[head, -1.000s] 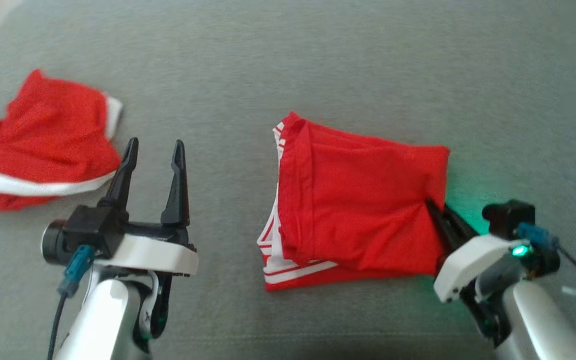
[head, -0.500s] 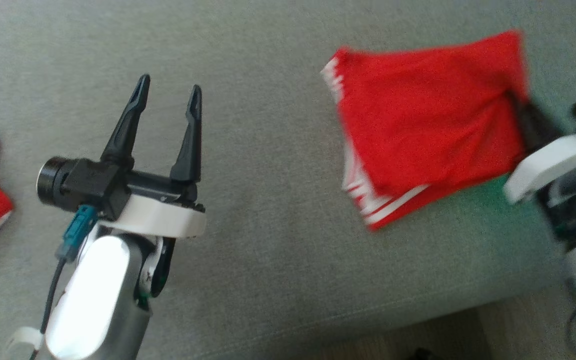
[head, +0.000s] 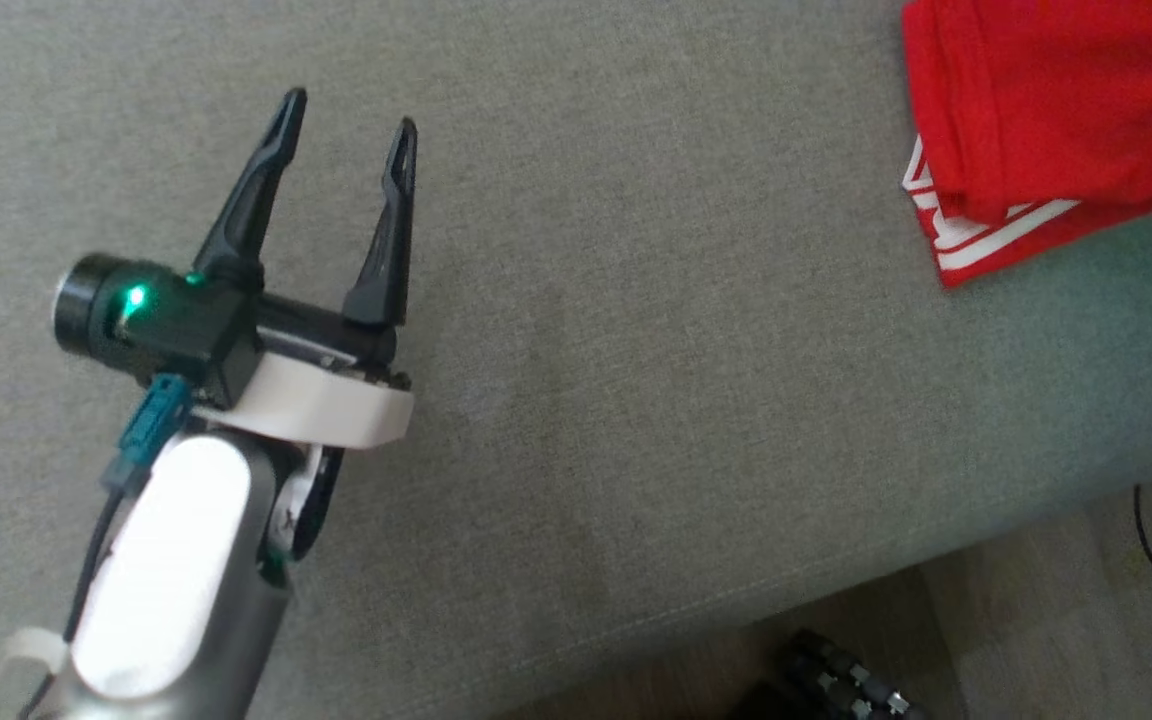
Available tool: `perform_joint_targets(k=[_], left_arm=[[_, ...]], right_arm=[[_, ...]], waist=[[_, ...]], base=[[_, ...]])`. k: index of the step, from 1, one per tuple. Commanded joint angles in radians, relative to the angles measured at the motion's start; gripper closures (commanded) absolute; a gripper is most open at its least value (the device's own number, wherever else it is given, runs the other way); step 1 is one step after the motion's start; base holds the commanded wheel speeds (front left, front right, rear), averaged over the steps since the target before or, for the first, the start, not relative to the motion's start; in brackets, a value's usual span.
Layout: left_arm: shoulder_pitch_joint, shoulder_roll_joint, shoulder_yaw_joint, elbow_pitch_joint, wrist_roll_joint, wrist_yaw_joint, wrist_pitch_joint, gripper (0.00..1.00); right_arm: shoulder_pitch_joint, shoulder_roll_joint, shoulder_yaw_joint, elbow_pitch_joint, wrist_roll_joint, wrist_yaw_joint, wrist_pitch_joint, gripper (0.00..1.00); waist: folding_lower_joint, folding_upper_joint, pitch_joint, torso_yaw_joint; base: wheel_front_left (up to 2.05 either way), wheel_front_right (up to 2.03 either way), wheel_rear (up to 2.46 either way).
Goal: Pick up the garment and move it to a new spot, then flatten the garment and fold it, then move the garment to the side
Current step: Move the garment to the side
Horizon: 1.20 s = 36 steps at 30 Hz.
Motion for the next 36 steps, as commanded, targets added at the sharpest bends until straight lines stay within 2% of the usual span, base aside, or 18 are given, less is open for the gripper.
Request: perform_joint_targets(k=[1, 7, 8, 9, 10, 11, 12, 13, 20, 28, 32, 36], left_arm=[[-0.050, 0.021, 0.024, -0.048, 0.011, -0.004, 0.007, 0.00], [-0.100, 0.034, 0.013, -0.078, 0.026, -0.015, 0.029, 0.00], [-0.108, 0.036, 0.012, -0.083, 0.028, -0.016, 0.033, 0.00], [-0.116, 0.037, 0.011, -0.088, 0.029, -0.018, 0.036, 0.00], [-0.122, 0.039, 0.010, -0.092, 0.031, -0.019, 0.040, 0.00], [-0.128, 0.041, 0.008, -0.094, 0.032, -0.021, 0.044, 0.00], [-0.134, 0.044, 0.008, -0.096, 0.033, -0.023, 0.047, 0.00], [-0.138, 0.047, 0.007, -0.098, 0.034, -0.025, 0.050, 0.00], [-0.152, 0.073, 0.015, -0.100, 0.034, -0.030, 0.058, 0.00], [-0.129, 0.055, 0.015, -0.059, 0.012, -0.015, 0.020, 0.00], [-0.093, 0.042, 0.024, -0.022, -0.009, 0.000, -0.006, 0.00], [-0.038, 0.029, 0.037, 0.010, -0.034, 0.020, -0.027, 0.00]], right_arm=[[-0.019, -0.038, 0.004, -0.041, -0.014, -0.001, 0.004, 1.00], [-0.045, -0.030, -0.029, -0.036, -0.176, -0.001, 0.003, 0.98], [-0.047, -0.020, -0.043, -0.031, -0.213, -0.001, 0.008, 0.71], [-0.052, -0.004, -0.056, -0.029, -0.243, -0.001, 0.004, 0.54], [-0.056, 0.008, -0.068, -0.030, -0.282, -0.001, -0.009, 0.50], [-0.058, 0.022, -0.083, -0.025, -0.320, -0.001, -0.015, 0.31], [-0.061, 0.047, -0.099, -0.018, -0.340, -0.001, -0.021, 0.06], [-0.063, 0.067, -0.113, -0.013, -0.361, -0.001, -0.033, 0.00], [-0.064, 0.175, -0.190, 0.072, -0.406, -0.001, -0.102, 0.00], [-0.014, 0.222, -0.342, 0.102, -0.390, -0.001, -0.187, 0.00], [0.047, 0.265, -0.334, 0.048, -0.363, -0.001, -0.211, 0.00], [0.133, 0.307, -0.253, -0.041, -0.317, -0.001, -0.220, 0.00]], waist=[[-0.0001, 0.0000, 0.029, -0.012], [-0.0001, 0.0000, 0.108, -0.017], [-0.0001, 0.0000, 0.124, -0.018], [-0.0001, 0.0000, 0.139, -0.019], [-0.0001, 0.0000, 0.153, -0.020], [-0.0001, 0.0000, 0.166, -0.021], [-0.0001, 0.0000, 0.178, -0.022], [-0.0001, 0.0000, 0.188, -0.023], [-0.0001, 0.0000, 0.211, -0.027], [-0.0001, 0.0000, 0.141, 0.001], [-0.0001, 0.0000, 0.078, 0.022], [-0.0001, 0.0000, 0.008, 0.049]], base=[[0.00, 0.00, 0.00], [0.00, 0.00, 0.00], [0.00, 0.00, 0.00], [0.00, 0.00, 0.00], [0.00, 0.00, 0.00], [0.00, 0.00, 0.00], [0.00, 0.00, 0.00], [0.00, 0.00, 0.00], [0.00, 0.00, 0.00], [0.00, 0.00, 0.00], [0.00, 0.00, 0.00], [0.00, 0.00, 0.00]])
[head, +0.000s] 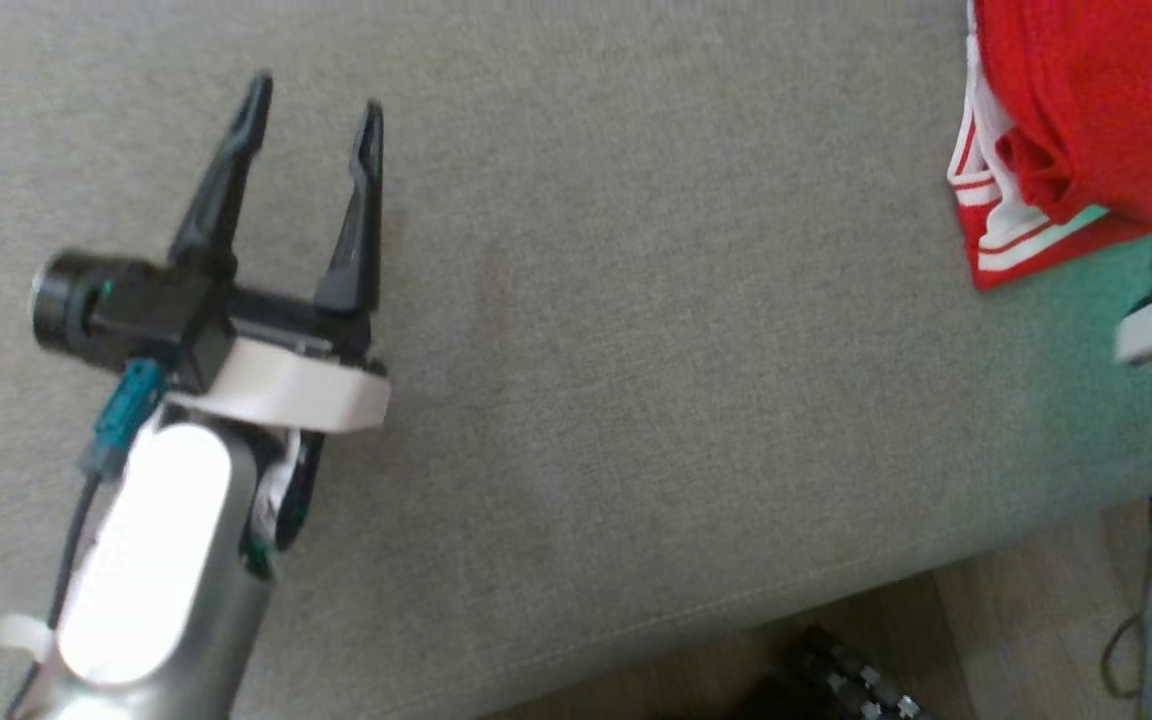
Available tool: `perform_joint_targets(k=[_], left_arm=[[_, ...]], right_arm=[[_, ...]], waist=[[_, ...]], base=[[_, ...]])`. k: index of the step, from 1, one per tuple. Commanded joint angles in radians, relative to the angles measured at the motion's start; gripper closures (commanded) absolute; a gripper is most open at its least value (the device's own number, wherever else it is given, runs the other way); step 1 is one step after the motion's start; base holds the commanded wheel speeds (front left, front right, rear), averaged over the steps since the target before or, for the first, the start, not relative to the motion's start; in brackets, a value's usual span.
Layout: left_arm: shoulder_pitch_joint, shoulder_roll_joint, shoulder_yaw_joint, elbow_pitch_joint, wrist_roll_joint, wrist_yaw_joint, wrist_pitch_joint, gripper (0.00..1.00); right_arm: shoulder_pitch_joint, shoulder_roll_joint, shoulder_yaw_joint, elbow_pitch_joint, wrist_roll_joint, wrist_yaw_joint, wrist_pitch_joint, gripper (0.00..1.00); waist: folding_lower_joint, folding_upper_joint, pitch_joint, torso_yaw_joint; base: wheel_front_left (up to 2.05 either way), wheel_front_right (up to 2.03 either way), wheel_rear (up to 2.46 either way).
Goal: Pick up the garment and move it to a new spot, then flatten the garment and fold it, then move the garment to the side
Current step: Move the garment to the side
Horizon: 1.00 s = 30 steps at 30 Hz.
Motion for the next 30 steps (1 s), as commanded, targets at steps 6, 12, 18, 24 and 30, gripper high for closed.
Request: perform_joint_targets(k=[6, 12, 18, 24, 30], left_arm=[[0.077, -0.014, 0.053, -0.005, -0.033, 0.036, -0.025, 0.00], [0.168, -0.031, 0.087, 0.023, -0.066, 0.069, -0.039, 0.00], [0.242, -0.038, 0.118, 0.037, -0.086, 0.092, -0.045, 0.00], [0.298, -0.037, 0.138, 0.052, -0.098, 0.096, -0.047, 0.00], [0.347, -0.029, 0.147, 0.061, -0.105, 0.094, -0.047, 0.00]], right_arm=[[0.143, 0.033, 0.139, -0.167, 0.069, -0.001, 0.008, 0.00], [0.252, 0.058, 0.255, -0.296, 0.135, -0.001, 0.046, 0.00], [0.307, 0.063, 0.325, -0.351, 0.163, -0.001, 0.072, 0.00], [0.363, 0.064, 0.343, -0.379, 0.191, -0.001, 0.093, 0.00], [0.421, 0.065, 0.351, -0.399, 0.230, -0.001, 0.110, 0.00]], waist=[[0.0000, 0.0000, -0.127, 0.087], [0.0000, 0.0000, -0.212, 0.187], [0.0000, 0.0000, -0.277, 0.265], [0.0000, 0.0000, -0.344, 0.306], [0.0000, 0.0000, -0.401, 0.303]], base=[[0.00, 0.00, 0.00], [0.00, 0.00, 0.00], [0.00, 0.00, 0.00], [0.00, 0.00, 0.00], [0.00, 0.00, 0.00]])
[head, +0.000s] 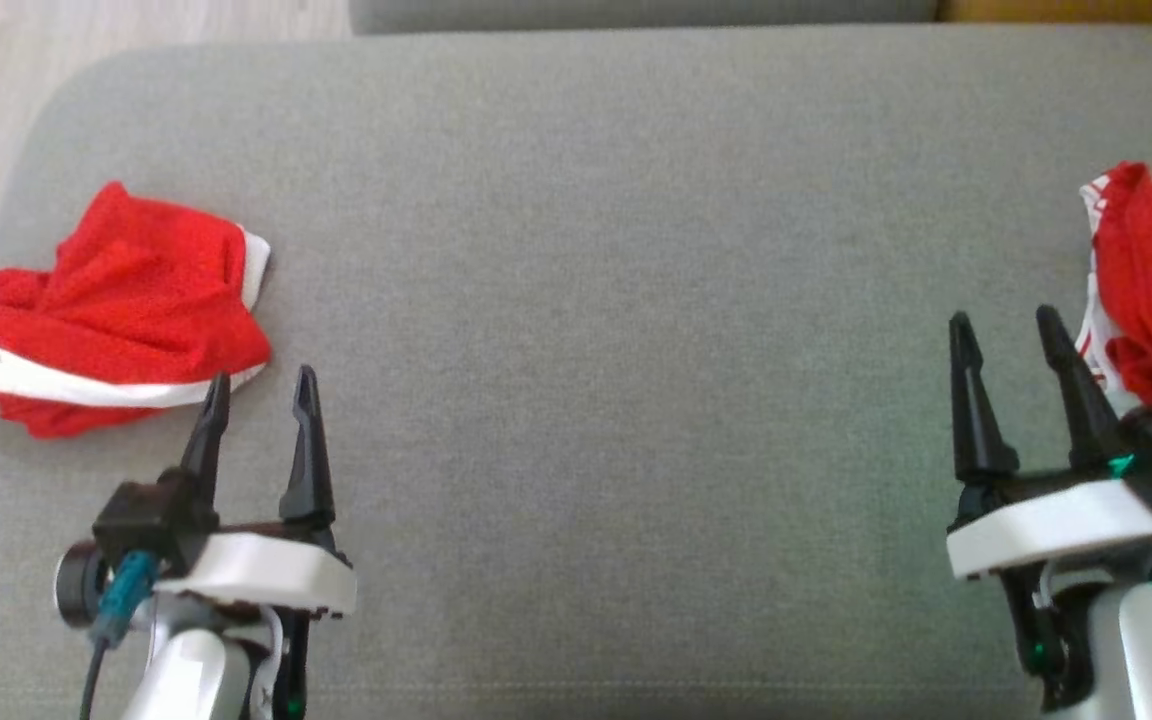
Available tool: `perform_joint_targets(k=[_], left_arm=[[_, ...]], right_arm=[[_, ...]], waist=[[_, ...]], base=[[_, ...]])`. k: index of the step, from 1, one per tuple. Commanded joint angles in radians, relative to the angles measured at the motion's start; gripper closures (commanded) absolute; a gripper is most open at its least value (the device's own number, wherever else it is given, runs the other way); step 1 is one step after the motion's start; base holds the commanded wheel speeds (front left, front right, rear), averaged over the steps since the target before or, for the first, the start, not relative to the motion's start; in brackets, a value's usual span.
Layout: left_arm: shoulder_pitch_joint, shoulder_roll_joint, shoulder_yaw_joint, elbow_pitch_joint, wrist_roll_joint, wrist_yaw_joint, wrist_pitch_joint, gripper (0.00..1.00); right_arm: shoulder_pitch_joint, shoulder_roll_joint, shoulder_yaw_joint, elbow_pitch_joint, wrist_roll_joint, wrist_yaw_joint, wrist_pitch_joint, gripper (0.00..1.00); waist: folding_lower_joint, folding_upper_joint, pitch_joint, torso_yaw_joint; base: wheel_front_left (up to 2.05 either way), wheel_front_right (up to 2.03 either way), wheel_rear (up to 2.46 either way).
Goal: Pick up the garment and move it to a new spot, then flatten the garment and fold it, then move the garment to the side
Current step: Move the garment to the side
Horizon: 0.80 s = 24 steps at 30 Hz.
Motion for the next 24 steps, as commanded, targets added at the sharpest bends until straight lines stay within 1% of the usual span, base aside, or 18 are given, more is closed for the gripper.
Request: perform_joint_targets(k=[1, 13, 24], left_arm=[[-0.013, 0.021, 0.045, -0.024, -0.004, 0.000, -0.012, 0.00], [0.047, 0.038, 0.033, -0.011, -0.005, 0.000, -0.005, 0.00], [0.059, 0.050, 0.025, -0.024, -0.002, 0.009, 0.008, 0.00]], right_arm=[[0.000, -0.002, 0.030, -0.044, 0.008, -0.001, 0.007, 0.00], [0.082, -0.002, 0.037, -0.064, 0.022, -0.001, 0.031, 0.00], [0.113, -0.001, 0.028, -0.083, 0.024, -0.001, 0.043, 0.00]], waist=[[0.0001, 0.0000, -0.030, -0.001], [0.0001, 0.0000, -0.118, -0.027], [0.0001, 0.0000, -0.140, -0.037]], base=[[0.00, 0.00, 0.00], [0.00, 0.00, 0.00], [0.00, 0.00, 0.00]])
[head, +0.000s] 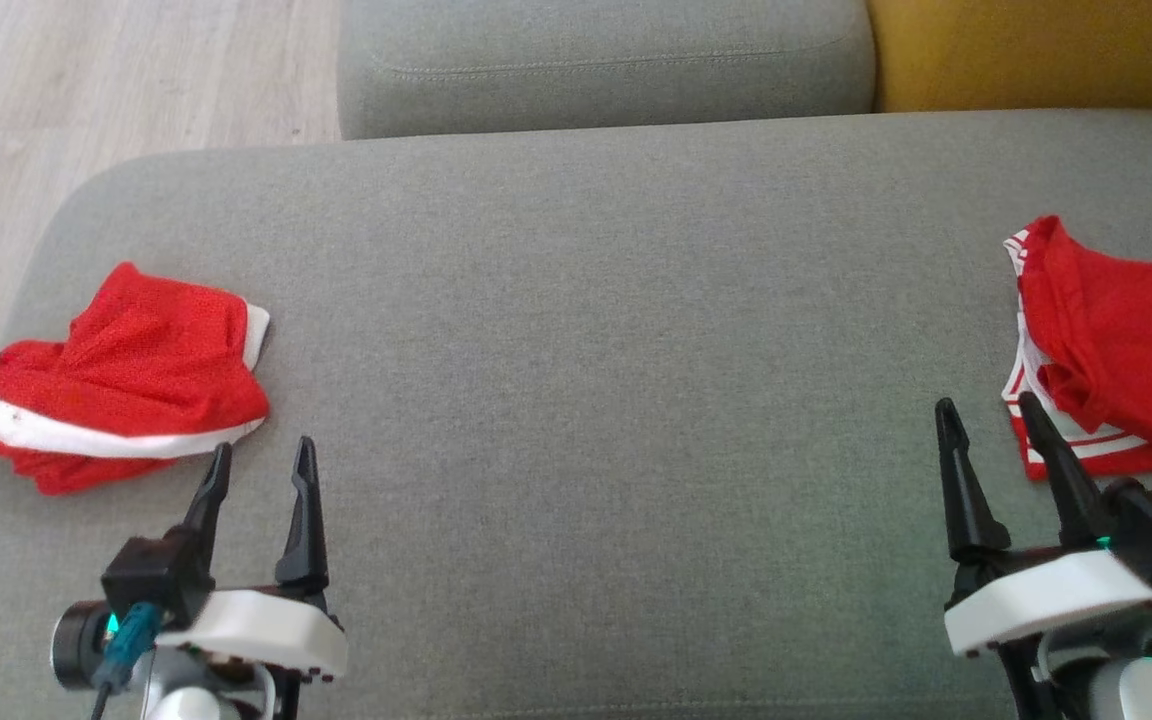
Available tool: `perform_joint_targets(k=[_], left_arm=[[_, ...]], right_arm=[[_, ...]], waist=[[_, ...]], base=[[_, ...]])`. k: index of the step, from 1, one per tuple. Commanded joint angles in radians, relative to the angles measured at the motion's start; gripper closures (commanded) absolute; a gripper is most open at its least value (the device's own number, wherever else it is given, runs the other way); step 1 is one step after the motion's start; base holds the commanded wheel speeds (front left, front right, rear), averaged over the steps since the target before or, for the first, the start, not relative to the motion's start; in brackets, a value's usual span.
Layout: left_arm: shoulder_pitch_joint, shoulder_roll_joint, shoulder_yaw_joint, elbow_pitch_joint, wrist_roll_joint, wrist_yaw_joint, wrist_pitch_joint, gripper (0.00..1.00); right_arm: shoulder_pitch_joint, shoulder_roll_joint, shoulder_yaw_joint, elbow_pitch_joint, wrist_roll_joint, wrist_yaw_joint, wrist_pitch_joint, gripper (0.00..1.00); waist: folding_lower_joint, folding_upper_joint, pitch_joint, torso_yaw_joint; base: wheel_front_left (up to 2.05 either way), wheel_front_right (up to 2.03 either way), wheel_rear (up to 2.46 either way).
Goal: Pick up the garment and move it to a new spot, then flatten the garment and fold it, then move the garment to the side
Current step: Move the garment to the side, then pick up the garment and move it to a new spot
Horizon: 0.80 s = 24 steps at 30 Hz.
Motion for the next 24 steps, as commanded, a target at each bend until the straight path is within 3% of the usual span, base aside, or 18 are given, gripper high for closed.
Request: perform_joint_targets(k=[1, 24], left_arm=[[-0.038, 0.021, 0.032, -0.038, 0.002, 0.008, -0.003, 0.00], [-0.056, 0.030, 0.018, -0.050, 0.003, 0.019, -0.005, 0.00]], right_arm=[[-0.026, -0.004, 0.017, -0.042, 0.007, -0.001, 0.000, 0.00], [-0.024, -0.004, 0.007, -0.053, -0.010, -0.001, 0.012, 0.00]], waist=[[0.0001, -0.0001, 0.001, -0.001], [0.0001, -0.0001, 0.010, 0.031]], base=[[0.00, 0.00, 0.00], [0.00, 0.00, 0.00]])
